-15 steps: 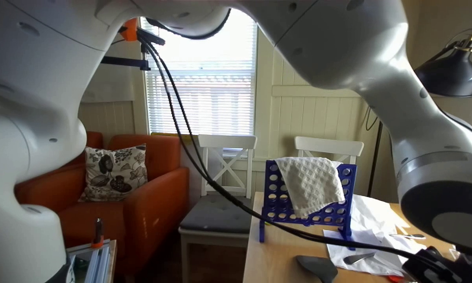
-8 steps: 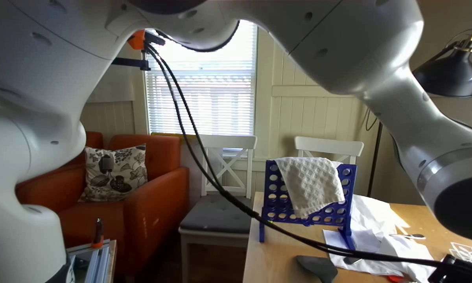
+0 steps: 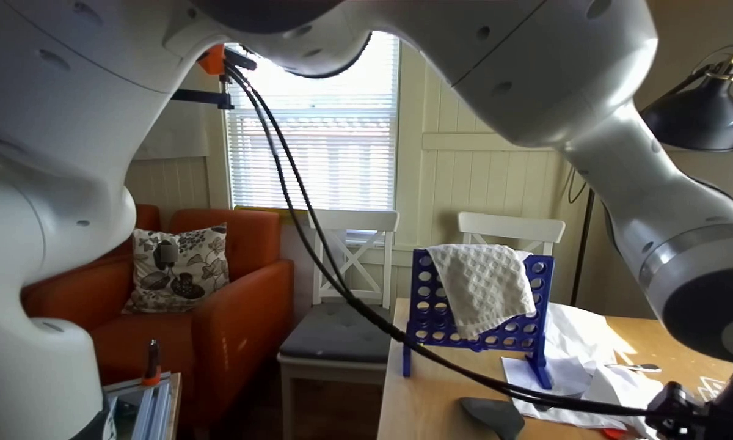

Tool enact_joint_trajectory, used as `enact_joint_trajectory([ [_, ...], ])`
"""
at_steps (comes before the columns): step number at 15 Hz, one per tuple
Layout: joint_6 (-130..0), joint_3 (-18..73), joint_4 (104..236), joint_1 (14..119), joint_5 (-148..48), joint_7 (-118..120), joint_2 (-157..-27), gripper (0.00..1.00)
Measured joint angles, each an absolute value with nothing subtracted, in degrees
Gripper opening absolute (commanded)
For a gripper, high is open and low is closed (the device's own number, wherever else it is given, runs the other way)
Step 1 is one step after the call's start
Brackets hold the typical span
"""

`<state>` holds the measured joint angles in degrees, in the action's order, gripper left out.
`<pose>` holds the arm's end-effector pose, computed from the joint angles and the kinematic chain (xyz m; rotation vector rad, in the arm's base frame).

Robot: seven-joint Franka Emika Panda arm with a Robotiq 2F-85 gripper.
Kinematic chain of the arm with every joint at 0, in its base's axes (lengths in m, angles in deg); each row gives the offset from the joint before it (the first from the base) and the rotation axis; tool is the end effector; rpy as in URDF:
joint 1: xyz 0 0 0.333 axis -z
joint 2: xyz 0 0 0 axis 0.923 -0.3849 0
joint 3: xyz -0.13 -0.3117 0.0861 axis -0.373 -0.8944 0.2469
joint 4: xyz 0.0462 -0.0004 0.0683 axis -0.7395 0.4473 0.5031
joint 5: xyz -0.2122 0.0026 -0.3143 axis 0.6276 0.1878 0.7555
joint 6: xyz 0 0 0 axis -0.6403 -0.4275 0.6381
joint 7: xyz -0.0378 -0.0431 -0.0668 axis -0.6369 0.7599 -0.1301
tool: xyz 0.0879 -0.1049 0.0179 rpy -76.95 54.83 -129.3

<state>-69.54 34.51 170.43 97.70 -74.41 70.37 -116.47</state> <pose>0.6392 -0.3232 0.2199 -2.9200 -0.5448 -0.4065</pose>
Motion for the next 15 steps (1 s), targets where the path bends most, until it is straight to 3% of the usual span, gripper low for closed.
enact_joint_trajectory([
  [6,-60.5,33.1,166.2,95.6,-67.1,77.9,-117.6,1.0],
  [15,-61.3,31.2,163.2,93.3,-62.3,85.5,-120.0,1.0],
])
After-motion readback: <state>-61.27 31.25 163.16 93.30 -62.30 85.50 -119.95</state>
